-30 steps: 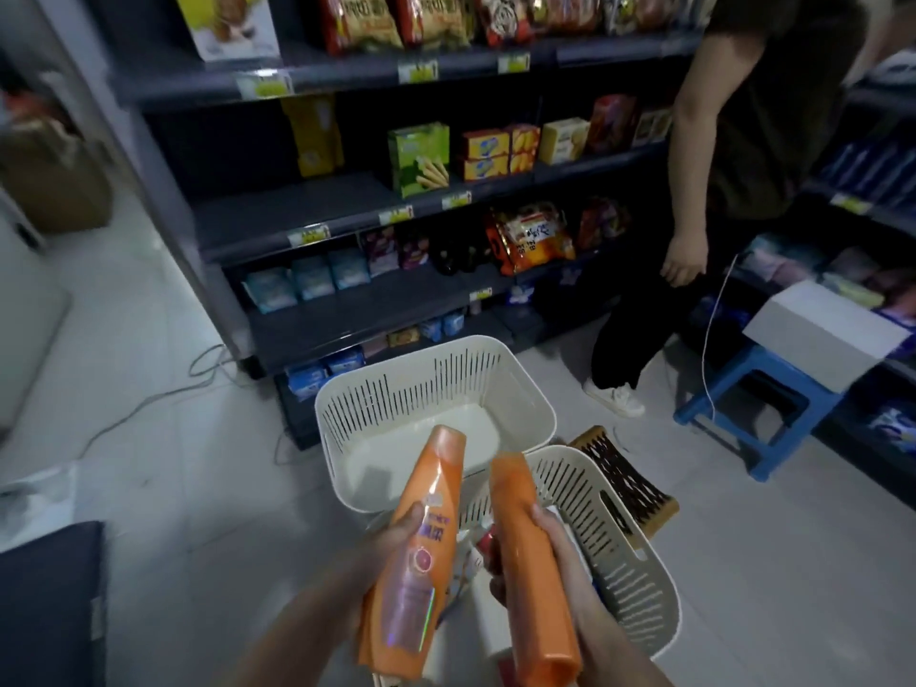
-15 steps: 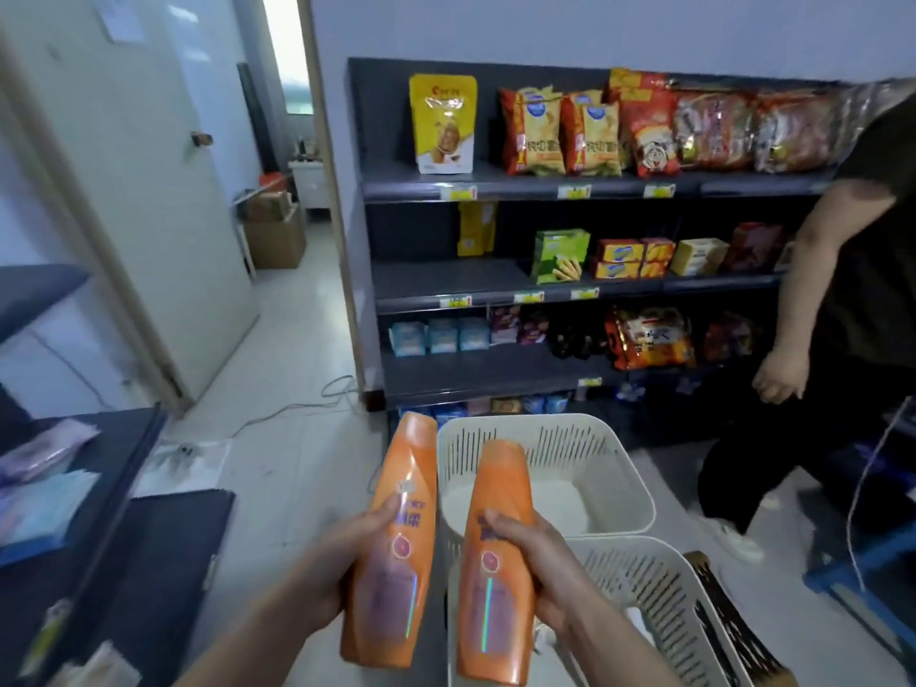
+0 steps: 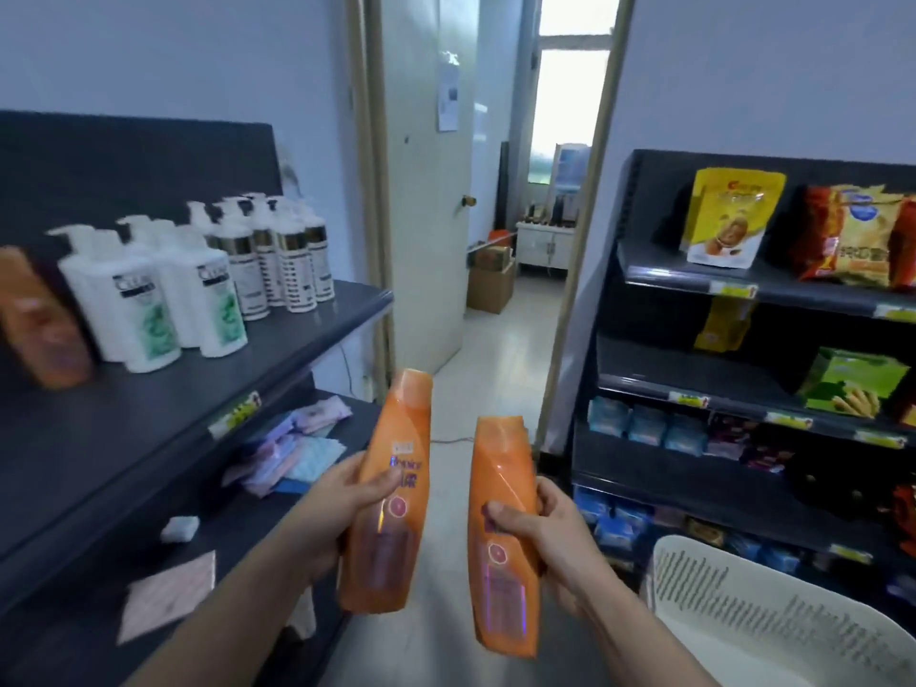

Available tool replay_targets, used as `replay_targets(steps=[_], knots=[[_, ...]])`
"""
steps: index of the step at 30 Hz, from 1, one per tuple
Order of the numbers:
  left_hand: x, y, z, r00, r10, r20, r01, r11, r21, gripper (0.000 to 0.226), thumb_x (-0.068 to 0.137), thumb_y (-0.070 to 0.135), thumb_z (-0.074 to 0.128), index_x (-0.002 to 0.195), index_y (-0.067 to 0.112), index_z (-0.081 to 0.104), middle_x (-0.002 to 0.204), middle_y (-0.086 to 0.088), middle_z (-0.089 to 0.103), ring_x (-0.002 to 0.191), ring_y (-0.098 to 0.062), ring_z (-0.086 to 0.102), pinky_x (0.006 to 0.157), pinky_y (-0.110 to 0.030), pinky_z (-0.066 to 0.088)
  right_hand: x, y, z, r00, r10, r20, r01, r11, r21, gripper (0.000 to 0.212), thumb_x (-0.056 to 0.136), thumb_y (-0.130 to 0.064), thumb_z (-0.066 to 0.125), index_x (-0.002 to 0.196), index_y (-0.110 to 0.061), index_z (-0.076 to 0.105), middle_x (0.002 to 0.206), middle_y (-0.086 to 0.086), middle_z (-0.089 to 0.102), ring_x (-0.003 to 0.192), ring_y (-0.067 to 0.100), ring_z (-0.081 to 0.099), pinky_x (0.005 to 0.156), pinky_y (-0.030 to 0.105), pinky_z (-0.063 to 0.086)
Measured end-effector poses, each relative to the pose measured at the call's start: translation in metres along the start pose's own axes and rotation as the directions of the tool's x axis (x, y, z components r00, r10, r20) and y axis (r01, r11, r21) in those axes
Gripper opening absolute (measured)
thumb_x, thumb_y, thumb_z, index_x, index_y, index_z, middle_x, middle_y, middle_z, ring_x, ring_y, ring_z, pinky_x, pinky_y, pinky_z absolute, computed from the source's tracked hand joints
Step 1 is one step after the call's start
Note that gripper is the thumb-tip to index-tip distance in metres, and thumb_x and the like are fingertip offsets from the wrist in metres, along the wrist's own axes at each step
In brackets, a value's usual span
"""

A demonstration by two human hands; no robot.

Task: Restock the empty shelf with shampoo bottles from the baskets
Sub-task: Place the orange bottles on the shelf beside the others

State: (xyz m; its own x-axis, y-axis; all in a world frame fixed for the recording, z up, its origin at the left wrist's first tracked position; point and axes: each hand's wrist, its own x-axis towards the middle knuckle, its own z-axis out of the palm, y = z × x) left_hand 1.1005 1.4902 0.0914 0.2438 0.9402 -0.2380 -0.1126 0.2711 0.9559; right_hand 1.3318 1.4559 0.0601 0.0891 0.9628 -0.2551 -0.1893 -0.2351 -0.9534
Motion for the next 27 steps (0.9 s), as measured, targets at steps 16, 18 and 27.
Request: replay_targets(steps=[16, 18, 27], knots=[[-0.006, 0.104, -0.21, 0.81, 0.326, -0.487, -0.333, 0.94, 0.074, 0.021, 0.079, 0.002, 0.07, 0.1, 0.007, 0.069, 0.079, -0.008, 0.076, 0.063, -0.016, 0.071, 0.054, -0.025, 0.056, 0.115, -0.065, 0.259, 0.881, -0.231, 0.413, 0.267, 0.963, -0.03, 0.062, 0.053, -0.017, 0.089, 0.11, -0.015, 0.065, 0.101, 0.004, 0.075, 0.094, 0.021, 0.073, 0.079, 0.036, 0.059], [-0.008, 0.11, -0.23, 0.779, 0.342, -0.526, -0.337, 0.935, 0.109, 0.021, 0.079, 0.002, 0.071, 0.099, 0.01, 0.069, 0.079, -0.004, 0.076, 0.064, -0.014, 0.071, 0.054, -0.022, 0.056, 0.126, -0.067, 0.285, 0.861, -0.237, 0.45, 0.279, 0.96, -0.029, 0.057, 0.053, -0.014, 0.088, 0.106, -0.013, 0.066, 0.101, 0.004, 0.075, 0.094, 0.02, 0.072, 0.079, 0.034, 0.058], [-0.006, 0.13, -0.296, 0.599, 0.389, -0.7, -0.29, 0.92, 0.264, 0.027, 0.076, 0.002, 0.076, 0.101, 0.01, 0.07, 0.089, -0.005, 0.075, 0.07, -0.008, 0.071, 0.054, -0.016, 0.053, 0.177, -0.081, 0.379, 0.747, -0.203, 0.633, 0.339, 0.936, -0.1, 0.055, 0.065, -0.002, 0.087, 0.113, -0.017, 0.065, 0.101, 0.007, 0.075, 0.088, 0.019, 0.074, 0.073, 0.03, 0.059]])
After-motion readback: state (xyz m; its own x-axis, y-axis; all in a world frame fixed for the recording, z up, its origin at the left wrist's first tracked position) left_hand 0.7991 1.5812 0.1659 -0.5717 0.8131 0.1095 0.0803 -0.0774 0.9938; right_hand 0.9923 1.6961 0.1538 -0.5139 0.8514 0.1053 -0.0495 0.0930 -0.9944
